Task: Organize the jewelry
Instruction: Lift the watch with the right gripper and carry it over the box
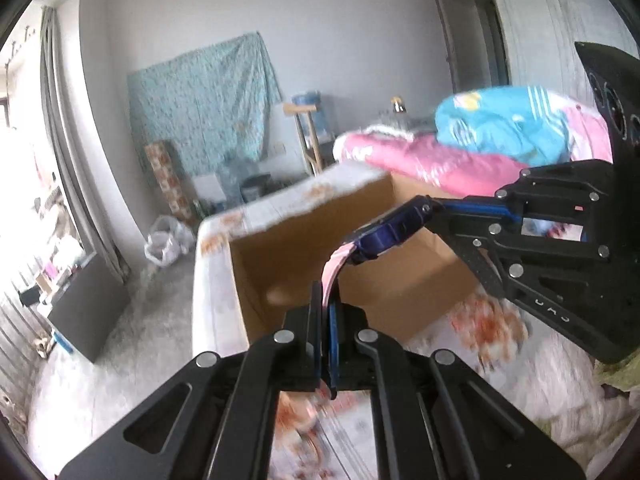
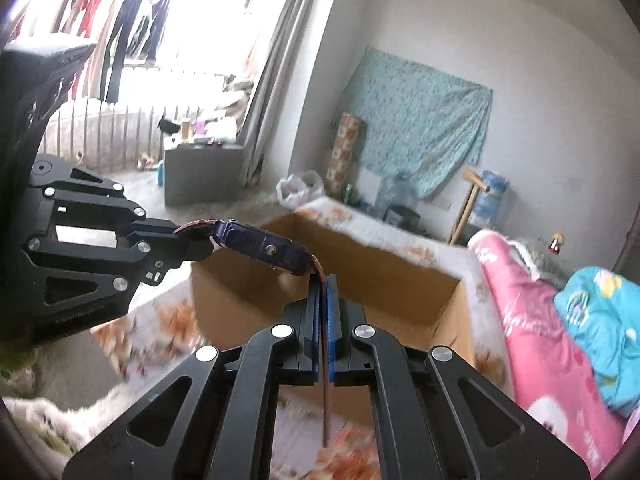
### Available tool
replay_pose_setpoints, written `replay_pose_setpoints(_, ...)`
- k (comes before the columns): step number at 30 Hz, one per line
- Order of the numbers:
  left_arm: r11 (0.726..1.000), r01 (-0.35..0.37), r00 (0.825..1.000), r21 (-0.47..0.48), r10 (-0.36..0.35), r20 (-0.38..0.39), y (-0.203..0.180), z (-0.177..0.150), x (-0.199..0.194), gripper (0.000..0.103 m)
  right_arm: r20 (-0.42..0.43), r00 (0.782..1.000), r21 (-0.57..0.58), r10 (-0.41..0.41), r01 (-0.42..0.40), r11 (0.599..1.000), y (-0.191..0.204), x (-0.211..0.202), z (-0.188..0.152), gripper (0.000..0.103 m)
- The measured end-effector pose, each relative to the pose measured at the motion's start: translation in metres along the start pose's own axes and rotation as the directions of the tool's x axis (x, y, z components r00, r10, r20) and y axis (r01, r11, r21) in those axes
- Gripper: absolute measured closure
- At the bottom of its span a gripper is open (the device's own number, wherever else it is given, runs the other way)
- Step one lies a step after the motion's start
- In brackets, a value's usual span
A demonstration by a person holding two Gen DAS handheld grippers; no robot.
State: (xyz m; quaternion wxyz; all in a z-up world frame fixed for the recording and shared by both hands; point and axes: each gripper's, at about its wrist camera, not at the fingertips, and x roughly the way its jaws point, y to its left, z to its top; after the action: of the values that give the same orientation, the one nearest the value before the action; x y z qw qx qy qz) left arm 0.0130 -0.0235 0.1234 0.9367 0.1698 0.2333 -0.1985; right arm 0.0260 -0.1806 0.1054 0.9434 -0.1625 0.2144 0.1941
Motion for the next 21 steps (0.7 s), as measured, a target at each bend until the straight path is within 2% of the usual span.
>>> replay_pose_setpoints(2, 1.000, 0.015, 1.000, -0.028, -0.016, -0.018, 0.014, 0.020, 0.016, 0.101, -0.014, 1.000, 0.017, 0.025, -0.024, 1.000, -0.014, 0.015, 0.014, 0.102)
replay_pose_setpoints(4, 0.998, 0.037, 0.997, -0.060, -0.040, -0.060, 0.027, 0.034, 0.037, 0.101, -0.074, 0.992, 0.066, 0.099, -0.094, 0.993, -0.037, 0.042, 0.027, 0.102)
replay_pose_setpoints(5, 0.995, 0.054, 0.992, -0.087, -0.063, -0.106, 0.036, 0.043, 0.056, 0.101, -0.106, 0.985, 0.093, 0.134, -0.125, 0.988, -0.046, 0.053, 0.030, 0.102)
replay_pose_setpoints(7, 0.989, 0.086, 0.977, -0.120, -0.107, -0.184, 0.047, 0.050, 0.084, 0.101, -0.197, 0.955, 0.167, 0.221, -0.189, 0.968, -0.065, 0.089, 0.035, 0.102)
replay_pose_setpoints(8, 0.985, 0.103, 0.966, -0.141, -0.133, -0.224, 0.051, 0.053, 0.100, 0.100, -0.267, 0.926, 0.209, 0.267, -0.215, 0.954, -0.075, 0.114, 0.036, 0.102)
replay_pose_setpoints(9, 0.977, 0.128, 0.945, -0.173, -0.173, -0.278, 0.057, 0.054, 0.122, 0.100, -0.329, 0.892, 0.249, 0.309, -0.233, 0.940, -0.084, 0.137, 0.034, 0.102)
replay_pose_setpoints(10, 0.971, 0.146, 0.925, -0.191, -0.202, -0.323, 0.060, 0.054, 0.138, 0.100, -0.365, 0.871, 0.272, 0.330, -0.239, 0.932, -0.090, 0.150, 0.031, 0.102)
replay_pose_setpoints(11, 0.966, 0.149, 0.899, -0.211, -0.221, -0.377, 0.063, 0.053, 0.161, 0.100, -0.425, 0.827, 0.304, 0.368, -0.252, 0.919, -0.096, 0.171, 0.027, 0.102)
replay_pose_setpoints(12, 0.966, 0.145, 0.884, -0.214, -0.224, -0.409, 0.064, 0.052, 0.174, 0.100, -0.476, 0.776, 0.341, 0.413, -0.270, 0.900, -0.100, 0.191, 0.021, 0.102)
replay_pose_setpoints(14, 0.963, 0.150, 0.850, -0.222, -0.241, -0.469, 0.067, 0.049, 0.199, 0.100, -0.542, 0.704, 0.393, 0.458, -0.269, 0.879, -0.107, 0.222, 0.012, 0.101)
replay_pose_setpoints(16, 0.963, 0.149, 0.811, -0.224, -0.249, -0.529, 0.067, 0.044, 0.222, 0.099, -0.586, 0.659, 0.413, 0.472, -0.259, 0.873, -0.110, 0.243, 0.006, 0.099)
replay_pose_setpoints(18, 0.966, 0.137, 0.781, -0.218, -0.241, -0.577, 0.066, 0.039, 0.241, 0.096, -0.625, 0.625, 0.408, 0.467, -0.249, 0.878, -0.110, 0.263, 0.000, 0.093)
replay_pose_setpoints(20, 0.965, 0.133, 0.755, -0.225, -0.246, -0.608, 0.068, 0.033, 0.251, 0.094, -0.648, 0.614, 0.411, 0.452, -0.217, 0.885, -0.114, 0.283, -0.006, 0.086)
replay_pose_setpoints(21, 0.967, 0.116, 0.740, -0.225, -0.235, -0.630, 0.068, 0.030, 0.259, 0.090, -0.656, 0.611, 0.407, 0.443, -0.208, 0.889, -0.114, 0.289, -0.008, 0.083)
